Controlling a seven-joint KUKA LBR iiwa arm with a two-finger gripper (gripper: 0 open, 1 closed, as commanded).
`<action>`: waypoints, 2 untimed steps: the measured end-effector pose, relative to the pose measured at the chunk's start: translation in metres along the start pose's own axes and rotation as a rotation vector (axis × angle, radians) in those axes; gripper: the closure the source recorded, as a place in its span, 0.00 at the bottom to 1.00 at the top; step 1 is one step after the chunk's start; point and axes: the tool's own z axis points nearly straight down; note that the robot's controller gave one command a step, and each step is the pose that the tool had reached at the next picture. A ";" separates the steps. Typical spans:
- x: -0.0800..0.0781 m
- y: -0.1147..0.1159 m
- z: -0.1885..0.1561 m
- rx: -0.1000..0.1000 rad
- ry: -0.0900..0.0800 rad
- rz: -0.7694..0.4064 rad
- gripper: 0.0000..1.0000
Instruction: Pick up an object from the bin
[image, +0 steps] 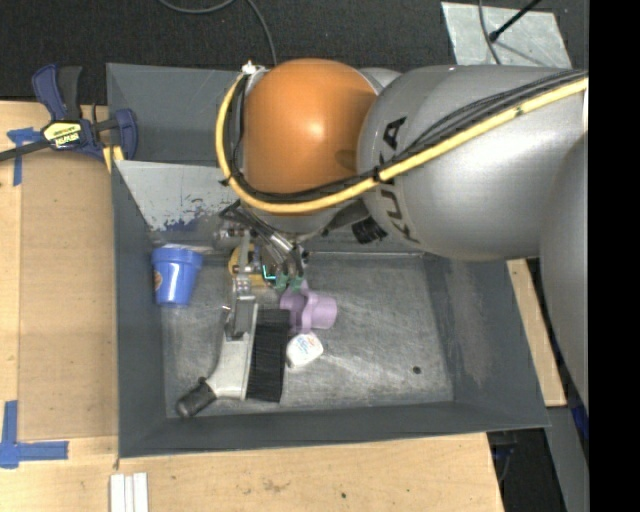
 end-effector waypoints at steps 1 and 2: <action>-0.002 -0.001 -0.005 -0.002 -0.008 0.003 0.00; 0.016 0.002 0.022 -0.001 -0.011 -0.062 0.00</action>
Offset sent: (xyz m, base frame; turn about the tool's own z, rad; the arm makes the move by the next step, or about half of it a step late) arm -0.0380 0.0070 -0.0541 -0.1341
